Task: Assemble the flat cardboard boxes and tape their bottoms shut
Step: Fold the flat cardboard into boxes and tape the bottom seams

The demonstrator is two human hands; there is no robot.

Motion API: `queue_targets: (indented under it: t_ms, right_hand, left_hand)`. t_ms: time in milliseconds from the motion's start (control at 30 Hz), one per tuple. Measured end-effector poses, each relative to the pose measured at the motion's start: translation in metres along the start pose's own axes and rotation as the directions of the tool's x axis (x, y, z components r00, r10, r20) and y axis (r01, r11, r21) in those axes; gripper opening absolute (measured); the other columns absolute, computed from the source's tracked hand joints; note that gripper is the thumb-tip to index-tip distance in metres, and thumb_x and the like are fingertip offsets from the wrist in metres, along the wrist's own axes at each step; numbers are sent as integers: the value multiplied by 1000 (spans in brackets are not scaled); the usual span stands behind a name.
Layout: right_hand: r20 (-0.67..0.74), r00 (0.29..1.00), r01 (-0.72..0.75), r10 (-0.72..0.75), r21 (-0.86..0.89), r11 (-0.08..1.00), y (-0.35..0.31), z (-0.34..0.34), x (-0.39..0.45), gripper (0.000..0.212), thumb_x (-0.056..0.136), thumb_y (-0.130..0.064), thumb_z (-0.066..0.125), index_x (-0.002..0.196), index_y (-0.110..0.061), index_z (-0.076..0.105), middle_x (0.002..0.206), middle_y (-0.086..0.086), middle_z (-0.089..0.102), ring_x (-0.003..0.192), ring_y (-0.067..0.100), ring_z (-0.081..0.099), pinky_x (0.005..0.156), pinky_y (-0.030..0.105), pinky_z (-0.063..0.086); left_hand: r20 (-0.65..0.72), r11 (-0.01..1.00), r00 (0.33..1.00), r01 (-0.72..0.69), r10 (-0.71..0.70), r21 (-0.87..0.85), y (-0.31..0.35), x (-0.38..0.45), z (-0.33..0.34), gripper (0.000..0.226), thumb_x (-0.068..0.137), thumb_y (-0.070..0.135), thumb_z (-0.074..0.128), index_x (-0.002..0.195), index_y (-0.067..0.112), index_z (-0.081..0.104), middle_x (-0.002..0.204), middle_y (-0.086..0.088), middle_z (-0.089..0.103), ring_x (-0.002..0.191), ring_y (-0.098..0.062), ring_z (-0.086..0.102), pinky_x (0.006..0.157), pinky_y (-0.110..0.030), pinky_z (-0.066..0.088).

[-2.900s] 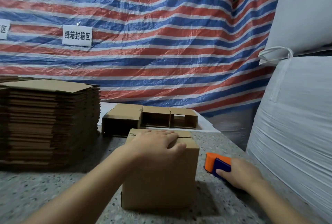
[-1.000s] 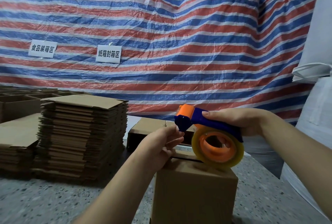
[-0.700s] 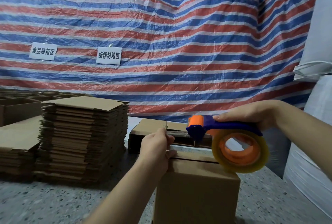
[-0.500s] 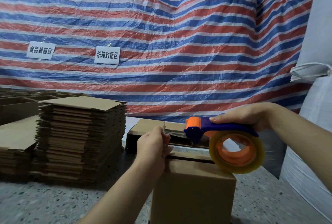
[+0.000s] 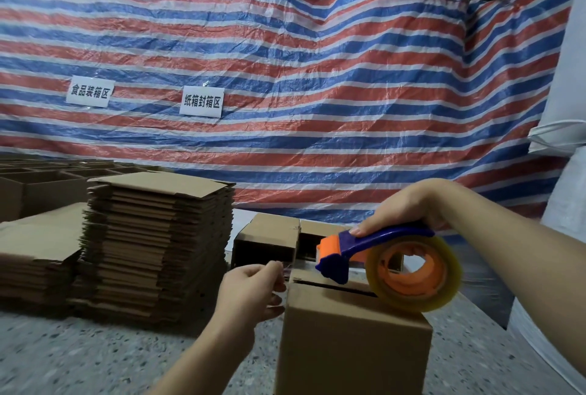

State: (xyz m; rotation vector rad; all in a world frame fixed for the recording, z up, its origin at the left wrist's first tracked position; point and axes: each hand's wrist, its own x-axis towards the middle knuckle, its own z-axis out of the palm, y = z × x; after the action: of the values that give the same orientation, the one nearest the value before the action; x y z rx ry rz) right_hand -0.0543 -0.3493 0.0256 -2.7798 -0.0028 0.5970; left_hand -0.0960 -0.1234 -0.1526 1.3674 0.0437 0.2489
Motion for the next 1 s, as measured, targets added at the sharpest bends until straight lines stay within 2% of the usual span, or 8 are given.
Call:
queue_targets:
  t_ms: [100, 233, 467, 567, 700, 833, 900, 1000]
  right_hand:
    - [17, 1000, -15, 15, -9, 1000, -3, 0, 3, 81, 61, -68, 76, 120, -14, 64, 97, 5, 78, 80, 15, 73, 67, 25, 57]
    - [35, 999, -18, 17, 36, 999, 0, 1, 4, 77, 64, -65, 74, 120, -13, 63, 93, 5, 78, 73, 14, 74, 59, 24, 57]
    - [1, 999, -41, 41, -2, 999, -7, 3, 5, 82, 59, -67, 78, 119, -13, 63, 94, 6, 78, 74, 16, 74, 61, 25, 57]
    - [13, 999, -45, 45, -8, 999, -11, 4, 7, 82, 60, -67, 79, 120, -12, 63, 98, 7, 78, 79, 17, 74, 68, 27, 58]
    - [38, 998, -53, 54, -23, 998, -15, 5, 9, 83, 60, -66, 80, 121, -12, 64, 98, 7, 77, 80, 18, 73, 71, 27, 58]
    - [50, 997, -63, 65, -25, 998, -17, 6, 8, 78, 64, -66, 79, 117, -11, 65, 88, 6, 76, 68, 15, 72, 59, 25, 57]
    - [49, 996, -69, 70, -26, 997, -18, 6, 7, 72, 68, -66, 77, 112, -10, 66, 83, 5, 76, 63, 14, 71, 54, 24, 55]
    - [46, 996, -70, 71, -25, 997, -18, 7, 6, 75, 64, -66, 79, 112, -11, 65, 80, 5, 76, 61, 15, 72, 52, 24, 55]
  left_hand:
    - [7, 999, 1000, 16, -15, -50, 0, -2, -1, 33, 86, 33, 74, 67, 6, 70, 63, -6, 67, 58, -20, 60, 50, -24, 52]
    - [3, 999, 1000, 8, -8, -43, 0, 0, 0, 31, 85, 29, 76, 72, 2, 72, 60, -4, 66, 49, -15, 54, 52, -27, 53]
    - [-86, 990, 995, -40, 52, 132, -7, 5, -3, 31, 84, 33, 74, 61, 13, 73, 58, 3, 69, 43, -1, 57, 46, -23, 42]
    - [-86, 989, 995, -36, 49, 146, -12, 4, -5, 29, 85, 33, 74, 64, 12, 74, 56, 4, 68, 41, 3, 55, 45, -21, 40]
    - [-85, 990, 996, -27, 38, 135, -15, 4, -7, 29, 86, 32, 73, 66, 11, 74, 55, 4, 67, 39, 4, 53, 40, -18, 38]
    - [-87, 994, 996, 6, 4, 112, -20, 2, -6, 31, 86, 33, 74, 69, 7, 73, 53, 4, 65, 40, -4, 47, 40, -20, 35]
    - [-54, 993, 998, 43, -38, 112, -24, -3, -5, 36, 87, 36, 73, 65, 6, 70, 47, 6, 59, 38, -5, 40, 38, -20, 31]
    - [23, 988, 993, 116, -119, 100, -26, -7, -1, 42, 89, 41, 69, 63, 8, 64, 40, 9, 48, 37, -8, 32, 40, -20, 25]
